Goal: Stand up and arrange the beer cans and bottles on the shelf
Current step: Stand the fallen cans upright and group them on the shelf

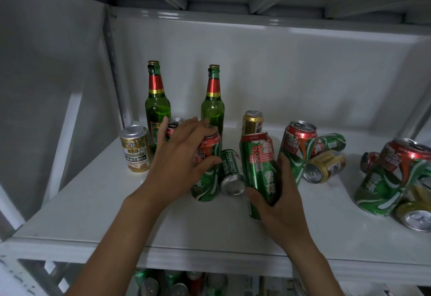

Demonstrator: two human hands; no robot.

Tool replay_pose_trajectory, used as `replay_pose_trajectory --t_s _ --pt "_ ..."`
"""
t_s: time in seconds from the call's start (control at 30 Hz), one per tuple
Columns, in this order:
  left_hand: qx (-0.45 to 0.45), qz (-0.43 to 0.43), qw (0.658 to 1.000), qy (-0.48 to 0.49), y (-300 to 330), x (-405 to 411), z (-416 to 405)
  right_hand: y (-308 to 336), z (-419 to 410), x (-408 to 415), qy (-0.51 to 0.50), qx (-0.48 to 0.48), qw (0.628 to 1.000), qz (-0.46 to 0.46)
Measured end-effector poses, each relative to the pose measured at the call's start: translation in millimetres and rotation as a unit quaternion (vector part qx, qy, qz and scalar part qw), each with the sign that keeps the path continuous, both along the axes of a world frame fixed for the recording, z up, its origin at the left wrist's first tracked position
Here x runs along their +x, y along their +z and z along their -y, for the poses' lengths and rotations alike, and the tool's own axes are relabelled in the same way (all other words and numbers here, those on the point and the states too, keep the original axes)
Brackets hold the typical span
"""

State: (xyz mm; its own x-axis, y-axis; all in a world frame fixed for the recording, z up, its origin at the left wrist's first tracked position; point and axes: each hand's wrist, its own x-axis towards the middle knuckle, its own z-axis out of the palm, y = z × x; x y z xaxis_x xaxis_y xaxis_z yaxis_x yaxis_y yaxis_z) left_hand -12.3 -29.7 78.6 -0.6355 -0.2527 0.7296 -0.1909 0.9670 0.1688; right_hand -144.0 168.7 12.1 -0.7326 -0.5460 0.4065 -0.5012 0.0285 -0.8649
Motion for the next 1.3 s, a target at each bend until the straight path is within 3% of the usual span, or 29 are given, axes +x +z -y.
replay_pose_trajectory --t_s 0.43,0.7,1.3 --pt "0.002 -0.005 1.0 -0.01 -0.7 -0.6 2.8 -0.7 -6.8 -9.4 -0.017 -0.026 0.998 -0.047" --pt "-0.009 0.0 1.0 0.0 -1.7 -1.4 3.1 -10.8 -11.3 -12.1 -0.027 -0.095 0.995 0.0" --pt "-0.009 0.021 1.0 -0.006 4.6 -0.7 9.5 -16.2 -5.0 -14.4 -0.048 -0.076 0.995 -0.037"
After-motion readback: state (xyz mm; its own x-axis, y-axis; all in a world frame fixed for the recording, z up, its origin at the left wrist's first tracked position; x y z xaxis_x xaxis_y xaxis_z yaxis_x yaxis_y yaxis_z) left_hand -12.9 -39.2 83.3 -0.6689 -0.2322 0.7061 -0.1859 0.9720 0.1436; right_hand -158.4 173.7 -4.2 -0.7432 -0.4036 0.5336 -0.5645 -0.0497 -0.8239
